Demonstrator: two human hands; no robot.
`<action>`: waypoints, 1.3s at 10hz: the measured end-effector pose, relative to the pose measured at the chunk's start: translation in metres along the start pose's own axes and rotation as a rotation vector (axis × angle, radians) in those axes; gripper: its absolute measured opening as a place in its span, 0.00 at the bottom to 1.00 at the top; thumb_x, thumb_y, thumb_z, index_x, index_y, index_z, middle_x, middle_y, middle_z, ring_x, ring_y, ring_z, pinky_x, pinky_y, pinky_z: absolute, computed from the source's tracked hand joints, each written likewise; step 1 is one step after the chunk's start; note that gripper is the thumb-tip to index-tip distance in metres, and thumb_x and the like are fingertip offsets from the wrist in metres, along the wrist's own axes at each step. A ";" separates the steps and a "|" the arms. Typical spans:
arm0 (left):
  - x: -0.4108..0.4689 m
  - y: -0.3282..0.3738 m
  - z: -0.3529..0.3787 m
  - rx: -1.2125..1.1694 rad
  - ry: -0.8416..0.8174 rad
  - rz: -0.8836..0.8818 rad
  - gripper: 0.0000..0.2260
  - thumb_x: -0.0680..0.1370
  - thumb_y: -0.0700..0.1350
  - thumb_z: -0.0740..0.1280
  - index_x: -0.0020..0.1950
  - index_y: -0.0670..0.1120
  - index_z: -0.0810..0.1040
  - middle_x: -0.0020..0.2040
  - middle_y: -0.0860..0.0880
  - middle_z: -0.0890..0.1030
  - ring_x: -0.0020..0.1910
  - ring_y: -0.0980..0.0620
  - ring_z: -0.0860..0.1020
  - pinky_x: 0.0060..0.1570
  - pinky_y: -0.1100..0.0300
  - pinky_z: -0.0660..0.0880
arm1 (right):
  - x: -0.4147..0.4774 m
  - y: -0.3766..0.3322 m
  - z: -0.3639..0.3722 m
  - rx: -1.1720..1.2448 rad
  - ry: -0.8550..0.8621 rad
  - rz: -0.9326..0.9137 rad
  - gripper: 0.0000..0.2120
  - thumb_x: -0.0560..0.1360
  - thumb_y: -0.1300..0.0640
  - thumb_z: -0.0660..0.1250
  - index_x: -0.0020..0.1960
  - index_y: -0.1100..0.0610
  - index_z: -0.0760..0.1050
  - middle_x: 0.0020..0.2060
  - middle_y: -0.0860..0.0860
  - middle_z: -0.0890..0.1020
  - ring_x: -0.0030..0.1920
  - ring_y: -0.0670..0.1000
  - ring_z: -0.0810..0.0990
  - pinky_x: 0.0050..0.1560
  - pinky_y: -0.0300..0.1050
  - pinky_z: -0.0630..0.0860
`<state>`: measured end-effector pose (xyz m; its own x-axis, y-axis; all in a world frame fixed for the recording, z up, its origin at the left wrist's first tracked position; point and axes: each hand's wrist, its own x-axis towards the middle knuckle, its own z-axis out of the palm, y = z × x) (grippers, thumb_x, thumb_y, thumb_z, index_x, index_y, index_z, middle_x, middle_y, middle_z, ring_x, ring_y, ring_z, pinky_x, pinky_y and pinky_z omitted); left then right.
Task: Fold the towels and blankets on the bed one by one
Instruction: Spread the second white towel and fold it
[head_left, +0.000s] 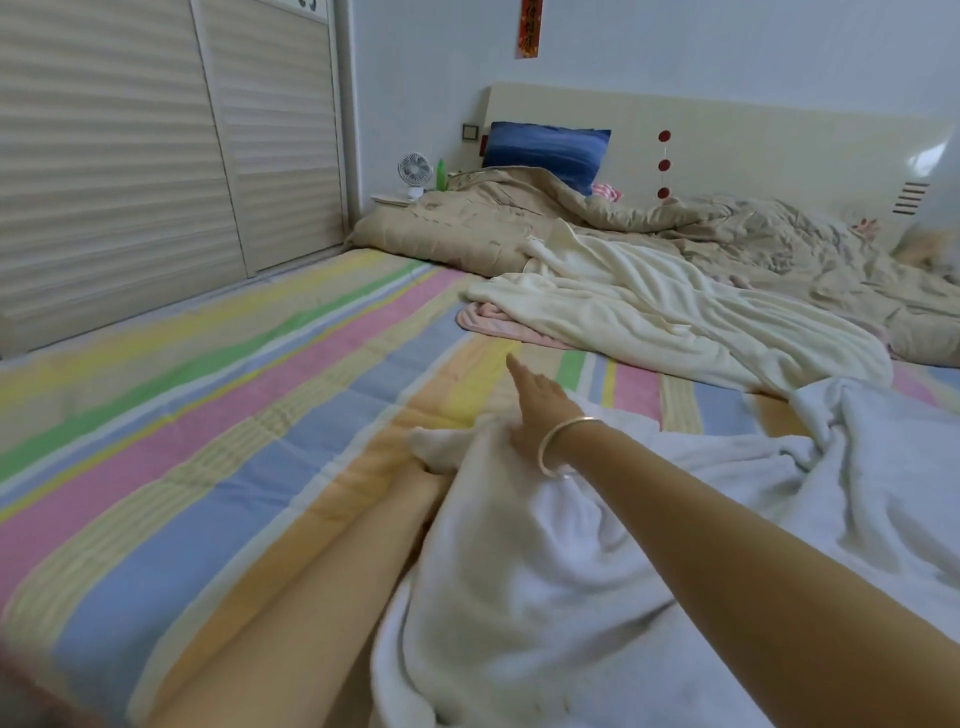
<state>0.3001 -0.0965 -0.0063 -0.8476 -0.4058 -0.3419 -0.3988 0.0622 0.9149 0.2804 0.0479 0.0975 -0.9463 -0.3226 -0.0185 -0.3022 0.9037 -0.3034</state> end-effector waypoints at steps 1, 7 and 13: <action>-0.007 0.018 -0.036 0.084 -0.191 0.040 0.06 0.78 0.34 0.62 0.41 0.37 0.75 0.48 0.37 0.80 0.43 0.42 0.79 0.40 0.57 0.76 | 0.002 0.011 0.016 -0.005 -0.161 0.103 0.49 0.74 0.51 0.68 0.78 0.50 0.34 0.76 0.56 0.57 0.75 0.59 0.57 0.72 0.53 0.60; 0.052 0.017 -0.189 -0.368 0.022 -0.147 0.06 0.80 0.35 0.63 0.53 0.35 0.78 0.26 0.44 0.79 0.21 0.54 0.76 0.19 0.68 0.69 | 0.032 -0.042 0.029 -0.295 0.056 0.125 0.21 0.78 0.39 0.56 0.64 0.49 0.74 0.59 0.52 0.77 0.66 0.56 0.65 0.60 0.50 0.66; 0.072 0.026 -0.120 -0.187 -0.333 -0.032 0.09 0.78 0.49 0.68 0.52 0.46 0.82 0.45 0.45 0.86 0.48 0.46 0.83 0.55 0.47 0.79 | 0.115 -0.119 0.072 -0.234 -0.230 0.270 0.07 0.80 0.55 0.62 0.57 0.51 0.74 0.60 0.52 0.78 0.62 0.54 0.76 0.59 0.46 0.73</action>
<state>0.2704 -0.2332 0.0185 -0.9154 -0.0845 -0.3937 -0.3821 -0.1261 0.9155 0.2161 -0.1168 0.0632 -0.9530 -0.0955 -0.2877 -0.0894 0.9954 -0.0342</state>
